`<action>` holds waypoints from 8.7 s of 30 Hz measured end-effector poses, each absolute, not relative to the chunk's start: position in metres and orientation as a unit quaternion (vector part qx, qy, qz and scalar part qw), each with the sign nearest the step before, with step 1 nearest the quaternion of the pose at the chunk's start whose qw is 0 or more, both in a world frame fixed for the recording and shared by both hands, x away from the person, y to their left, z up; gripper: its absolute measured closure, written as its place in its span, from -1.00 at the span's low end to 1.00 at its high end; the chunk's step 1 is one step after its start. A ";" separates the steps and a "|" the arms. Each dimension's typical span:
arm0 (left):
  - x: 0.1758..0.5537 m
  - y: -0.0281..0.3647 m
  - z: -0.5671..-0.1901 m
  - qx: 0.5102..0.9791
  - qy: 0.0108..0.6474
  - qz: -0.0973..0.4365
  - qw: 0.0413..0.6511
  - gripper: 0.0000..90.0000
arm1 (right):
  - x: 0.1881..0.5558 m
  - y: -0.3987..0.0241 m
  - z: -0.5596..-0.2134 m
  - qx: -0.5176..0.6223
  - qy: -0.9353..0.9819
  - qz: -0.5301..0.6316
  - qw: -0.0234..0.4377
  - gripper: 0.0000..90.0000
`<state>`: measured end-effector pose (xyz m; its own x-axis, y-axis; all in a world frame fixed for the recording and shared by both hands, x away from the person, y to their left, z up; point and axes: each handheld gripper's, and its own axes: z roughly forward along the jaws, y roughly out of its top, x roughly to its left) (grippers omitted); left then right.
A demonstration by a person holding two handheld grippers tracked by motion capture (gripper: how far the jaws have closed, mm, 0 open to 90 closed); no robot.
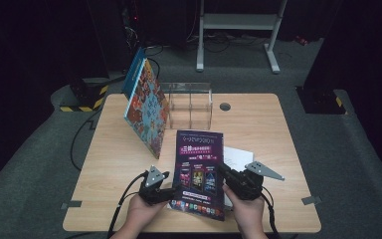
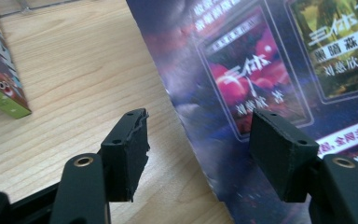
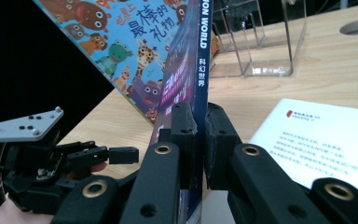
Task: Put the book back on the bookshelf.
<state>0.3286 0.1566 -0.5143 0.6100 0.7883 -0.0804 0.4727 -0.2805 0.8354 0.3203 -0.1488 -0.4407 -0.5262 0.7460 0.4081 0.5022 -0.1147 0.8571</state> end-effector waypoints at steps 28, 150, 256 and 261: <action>0.325 0.182 -0.501 0.740 0.410 0.207 0.491 -0.12 | 0.325 -0.131 -0.394 0.429 0.664 0.586 0.177 0.89; 0.351 0.100 -0.342 0.677 0.383 0.299 0.553 0.86 | 0.290 -0.061 -0.418 0.288 0.683 0.584 0.332 0.69; 0.367 0.131 -0.369 0.658 0.315 0.312 0.608 0.85 | 0.304 -0.180 -0.485 0.421 0.695 0.487 0.321 0.54; 0.357 0.142 -0.376 0.662 0.314 0.309 0.606 0.85 | 0.304 -0.180 -0.485 0.423 0.694 0.487 0.320 0.54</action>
